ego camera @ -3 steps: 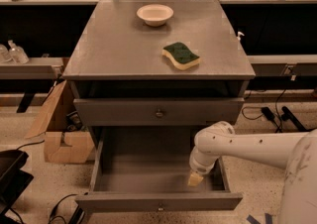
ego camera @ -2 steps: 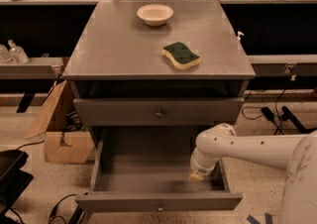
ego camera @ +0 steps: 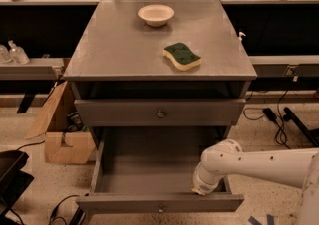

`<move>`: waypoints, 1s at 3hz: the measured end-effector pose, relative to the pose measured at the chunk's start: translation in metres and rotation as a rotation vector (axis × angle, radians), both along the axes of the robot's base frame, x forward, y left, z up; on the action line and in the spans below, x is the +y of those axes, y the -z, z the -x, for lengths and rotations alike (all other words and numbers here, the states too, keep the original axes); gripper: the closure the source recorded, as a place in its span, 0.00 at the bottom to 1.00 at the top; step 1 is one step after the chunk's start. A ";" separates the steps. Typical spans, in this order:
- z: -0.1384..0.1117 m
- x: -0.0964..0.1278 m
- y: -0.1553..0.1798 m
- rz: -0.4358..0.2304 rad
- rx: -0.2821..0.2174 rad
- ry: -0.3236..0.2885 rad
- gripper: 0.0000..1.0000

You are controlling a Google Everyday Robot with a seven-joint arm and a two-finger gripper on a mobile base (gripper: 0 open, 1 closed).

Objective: Open middle drawer

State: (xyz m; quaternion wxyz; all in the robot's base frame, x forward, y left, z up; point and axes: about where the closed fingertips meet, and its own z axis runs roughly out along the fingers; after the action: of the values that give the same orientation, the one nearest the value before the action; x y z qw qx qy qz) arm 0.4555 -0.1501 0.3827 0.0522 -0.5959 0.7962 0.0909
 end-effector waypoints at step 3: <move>0.007 0.002 -0.001 -0.001 0.019 0.007 0.82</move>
Offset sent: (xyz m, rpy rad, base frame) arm -0.2303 0.0614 0.0893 -0.0432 0.3816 -0.0874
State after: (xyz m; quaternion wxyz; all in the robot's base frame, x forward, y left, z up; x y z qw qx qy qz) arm 0.4486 -0.1482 0.3840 0.0452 -0.5921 0.7988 0.0965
